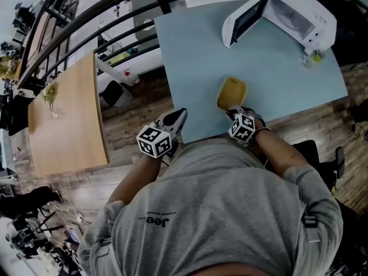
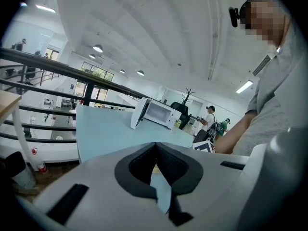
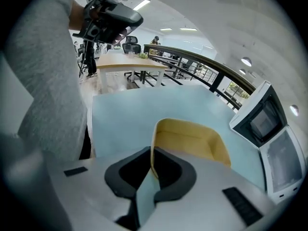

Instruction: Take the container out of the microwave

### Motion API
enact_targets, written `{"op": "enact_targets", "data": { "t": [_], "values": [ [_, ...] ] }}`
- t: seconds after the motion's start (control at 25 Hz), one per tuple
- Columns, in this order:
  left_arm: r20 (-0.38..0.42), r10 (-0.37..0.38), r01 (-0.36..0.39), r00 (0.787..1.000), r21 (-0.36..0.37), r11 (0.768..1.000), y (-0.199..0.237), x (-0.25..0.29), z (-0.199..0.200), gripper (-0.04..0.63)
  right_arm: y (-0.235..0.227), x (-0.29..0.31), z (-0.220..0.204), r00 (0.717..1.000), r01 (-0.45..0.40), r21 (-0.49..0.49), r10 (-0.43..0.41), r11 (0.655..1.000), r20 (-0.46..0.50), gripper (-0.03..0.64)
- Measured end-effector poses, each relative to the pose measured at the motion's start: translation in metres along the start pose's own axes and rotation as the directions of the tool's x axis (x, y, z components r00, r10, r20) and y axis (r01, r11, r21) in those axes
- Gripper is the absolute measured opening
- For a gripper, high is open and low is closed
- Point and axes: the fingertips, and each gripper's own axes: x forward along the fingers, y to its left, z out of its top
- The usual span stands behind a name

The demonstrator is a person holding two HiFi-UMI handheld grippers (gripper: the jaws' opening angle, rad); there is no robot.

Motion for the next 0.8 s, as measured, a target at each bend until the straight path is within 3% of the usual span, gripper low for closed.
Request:
{"op": "enact_targets", "data": {
  "t": [0.12,0.24,0.4,0.8],
  "values": [
    [-0.004,-0.010,0.010,1.000,0.009,1.000,-0.001,0.001,0.001,0.009,0.007,0.002,-0.001,0.999,-0.039,0.029,0.039,0.999,-0.004,0.043],
    [-0.003,-0.023,0.023,1.000,0.013,1.000,-0.003,0.003,0.004,0.009,0.007,-0.002,0.003,0.998,-0.066,0.070,0.065,0.995,0.019,0.105],
    [0.003,-0.047,0.047,0.999,0.017,0.999,-0.005,0.008,0.006,0.009,-0.005,-0.018,0.014,0.994,-0.060,0.169,0.045,0.984,0.095,0.130],
    [0.007,-0.147,0.147,0.989,0.030,0.989,-0.025,0.038,0.016,0.009,-0.048,-0.081,0.005,0.966,-0.022,0.490,-0.107,0.871,0.234,0.087]
  ]
}}
